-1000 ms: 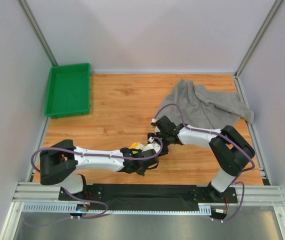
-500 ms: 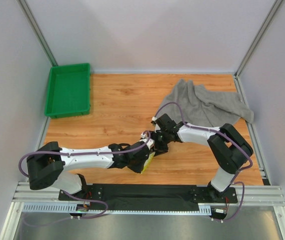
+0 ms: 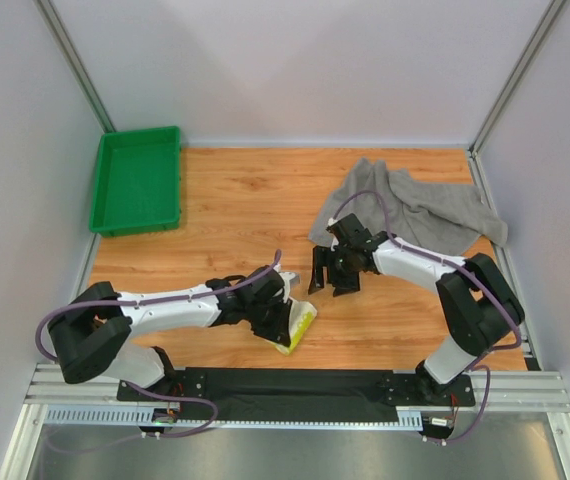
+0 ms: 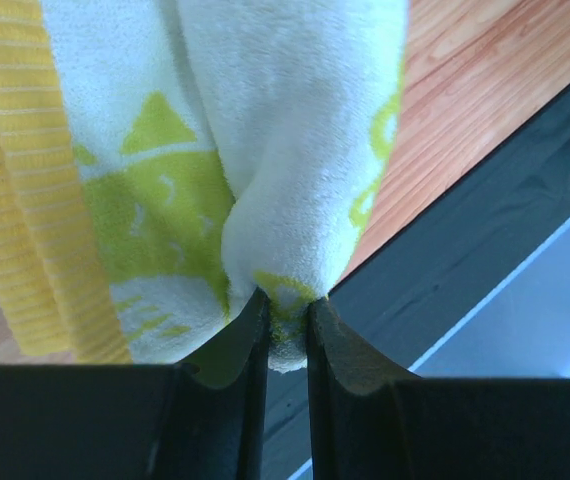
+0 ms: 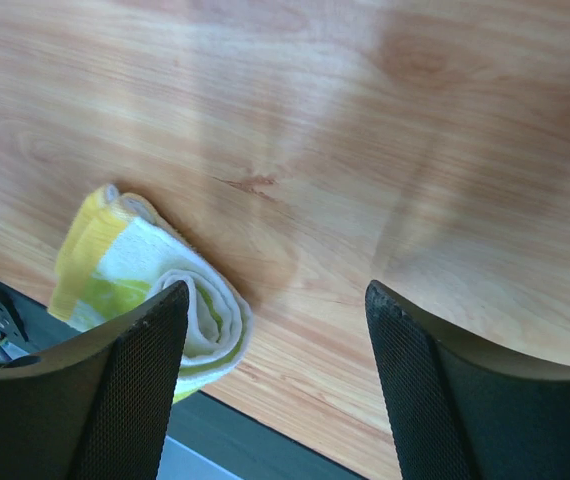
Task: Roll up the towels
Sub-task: Roll the towel
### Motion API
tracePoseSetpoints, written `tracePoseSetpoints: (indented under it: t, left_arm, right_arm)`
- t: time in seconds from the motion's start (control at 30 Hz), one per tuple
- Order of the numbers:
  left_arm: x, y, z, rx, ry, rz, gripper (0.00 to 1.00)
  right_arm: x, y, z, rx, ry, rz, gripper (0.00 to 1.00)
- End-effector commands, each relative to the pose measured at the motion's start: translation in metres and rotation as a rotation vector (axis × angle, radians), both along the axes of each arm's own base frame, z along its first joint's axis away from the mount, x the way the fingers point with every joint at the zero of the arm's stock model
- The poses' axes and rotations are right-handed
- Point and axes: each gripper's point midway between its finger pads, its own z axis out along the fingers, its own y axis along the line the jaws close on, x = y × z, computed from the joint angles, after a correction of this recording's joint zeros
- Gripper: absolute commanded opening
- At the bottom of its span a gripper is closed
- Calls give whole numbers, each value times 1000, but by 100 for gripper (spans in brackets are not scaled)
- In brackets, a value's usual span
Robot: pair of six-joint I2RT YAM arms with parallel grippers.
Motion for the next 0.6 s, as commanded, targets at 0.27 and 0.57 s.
tracePoseSetpoints:
  t: [0.27, 0.57]
  left_arm:
    - [6, 7, -11, -122, 320, 125, 14]
    - [13, 24, -34, -106, 485, 221, 13]
  right_arm:
    - [-17, 19, 70, 328, -173, 67, 75]
    - [-36, 34, 55, 430, -132, 102, 75]
